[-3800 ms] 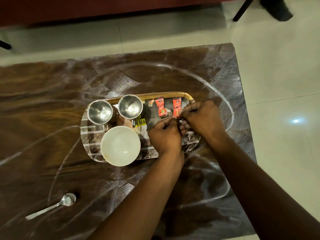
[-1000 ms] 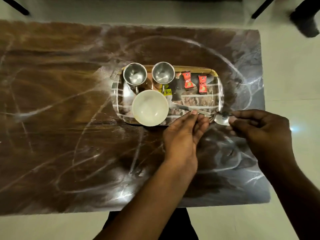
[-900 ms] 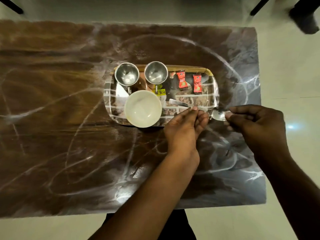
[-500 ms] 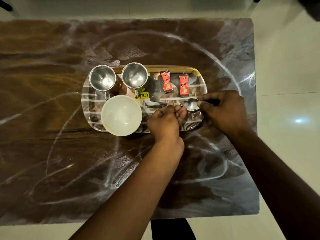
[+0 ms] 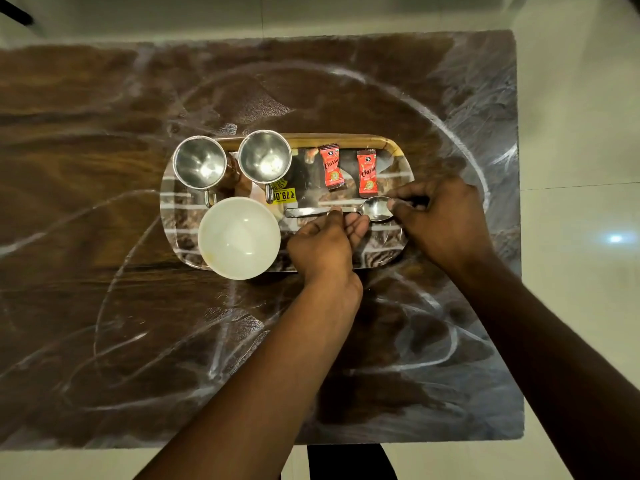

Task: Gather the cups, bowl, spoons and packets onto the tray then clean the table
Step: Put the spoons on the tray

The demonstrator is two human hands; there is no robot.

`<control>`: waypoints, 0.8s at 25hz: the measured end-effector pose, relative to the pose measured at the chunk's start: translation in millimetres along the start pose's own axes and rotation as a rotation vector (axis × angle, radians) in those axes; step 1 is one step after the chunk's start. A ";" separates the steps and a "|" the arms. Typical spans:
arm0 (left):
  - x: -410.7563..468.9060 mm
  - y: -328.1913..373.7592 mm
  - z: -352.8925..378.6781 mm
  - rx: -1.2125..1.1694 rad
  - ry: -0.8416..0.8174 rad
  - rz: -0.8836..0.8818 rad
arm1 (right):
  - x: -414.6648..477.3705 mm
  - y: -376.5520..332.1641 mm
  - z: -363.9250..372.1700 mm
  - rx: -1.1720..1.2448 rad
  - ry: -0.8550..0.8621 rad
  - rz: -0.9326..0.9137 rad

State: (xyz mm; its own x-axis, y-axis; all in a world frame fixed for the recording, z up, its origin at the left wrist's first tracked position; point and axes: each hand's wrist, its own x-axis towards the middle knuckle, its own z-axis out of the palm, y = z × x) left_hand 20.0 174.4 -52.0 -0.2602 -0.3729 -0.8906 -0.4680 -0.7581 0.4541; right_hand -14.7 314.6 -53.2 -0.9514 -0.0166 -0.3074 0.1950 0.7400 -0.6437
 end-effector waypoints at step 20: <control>-26.7 135.2 -165.6 0.220 -0.187 0.246 | -72.4 -156.7 73.2 0.207 0.044 -0.141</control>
State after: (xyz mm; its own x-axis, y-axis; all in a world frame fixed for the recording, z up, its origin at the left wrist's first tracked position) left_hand 103.5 -6.7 29.4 -0.5280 -0.4100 -0.7437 -0.5373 -0.5168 0.6664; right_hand 41.1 150.6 18.7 -0.9813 -0.0769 -0.1764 0.1000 0.5790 -0.8092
